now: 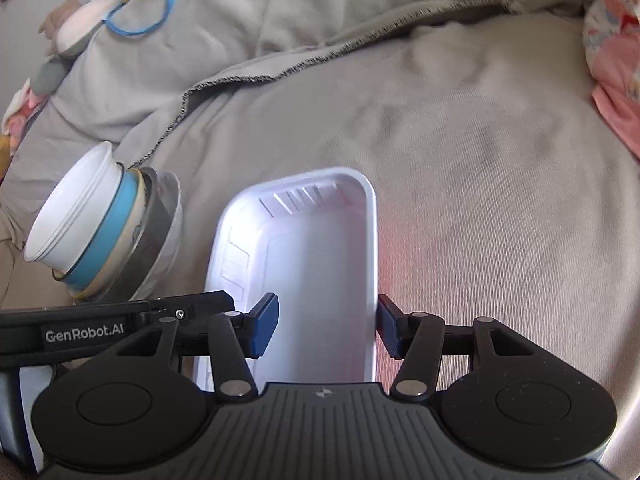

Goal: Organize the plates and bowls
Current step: 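Move both grippers to the red-rimmed white tray, then grasp the red-rimmed tray with both grippers and lift it over the stack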

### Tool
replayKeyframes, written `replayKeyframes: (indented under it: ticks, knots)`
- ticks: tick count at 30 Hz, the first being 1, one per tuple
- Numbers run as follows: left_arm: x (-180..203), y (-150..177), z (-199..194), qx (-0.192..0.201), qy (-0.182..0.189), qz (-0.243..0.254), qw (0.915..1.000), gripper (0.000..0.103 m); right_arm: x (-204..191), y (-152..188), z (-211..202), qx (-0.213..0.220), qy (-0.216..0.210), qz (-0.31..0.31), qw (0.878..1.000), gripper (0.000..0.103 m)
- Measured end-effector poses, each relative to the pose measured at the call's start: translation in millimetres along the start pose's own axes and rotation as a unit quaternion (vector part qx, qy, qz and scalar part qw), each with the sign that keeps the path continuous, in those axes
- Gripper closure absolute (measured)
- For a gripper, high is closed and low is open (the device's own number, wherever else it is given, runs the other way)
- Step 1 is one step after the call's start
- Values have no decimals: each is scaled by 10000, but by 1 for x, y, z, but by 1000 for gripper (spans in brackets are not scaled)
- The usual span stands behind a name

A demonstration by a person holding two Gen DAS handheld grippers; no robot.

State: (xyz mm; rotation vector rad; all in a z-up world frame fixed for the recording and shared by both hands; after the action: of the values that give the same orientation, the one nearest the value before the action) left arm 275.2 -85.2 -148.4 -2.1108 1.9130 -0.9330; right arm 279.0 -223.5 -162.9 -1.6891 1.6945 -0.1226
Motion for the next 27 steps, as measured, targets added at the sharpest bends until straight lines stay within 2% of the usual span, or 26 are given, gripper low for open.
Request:
replayKeyframes:
  ticks: [4, 7, 11, 15, 19, 22, 24, 27]
  knots:
    - [3, 7, -1, -85, -35, 73, 9999, 76, 5, 7, 2, -94, -65, 192, 9997, 51]
    - [7, 3, -15, 50, 37, 110, 9999, 76, 1, 6, -5, -1, -128, 214, 9997, 54]
    - [21, -19, -56, 575, 272, 294, 9975, 75, -15, -10, -37, 404, -147, 161, 9989, 54]
    - [17, -51, -116, 1183, 459, 472, 9908, 75, -57, -40, -76, 978, -273, -178, 9947, 54]
    - [-17, -81, -168, 1663, 382, 507, 9840, 75, -118, -67, -81, 1138, -672, -517, 9899, 54]
    - [-56, -93, -190, 1895, 130, 331, 9812, 75, -169, -72, -66, 1171, -883, -901, 9851, 54]
    - [-84, -95, -193, 1892, 2, 116, 9819, 75, -198, -71, -49, 1108, -950, -1098, 9832, 54]
    - [-121, -92, -183, 1724, 6, -220, 9848, 75, -223, -65, -22, 842, -958, -1115, 9855, 54]
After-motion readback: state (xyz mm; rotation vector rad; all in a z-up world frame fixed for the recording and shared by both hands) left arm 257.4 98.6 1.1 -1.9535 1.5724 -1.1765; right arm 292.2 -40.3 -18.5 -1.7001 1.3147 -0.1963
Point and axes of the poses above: each gripper's, at about its wrist camera, not at the fingertips, and z roughly the way its jaws point, x to its right, y to its underside, the point moved 7 cm from there along z, roughly the way its jaws point, and after that the axes turned 4 degrees about x, right-handed, at the moved point
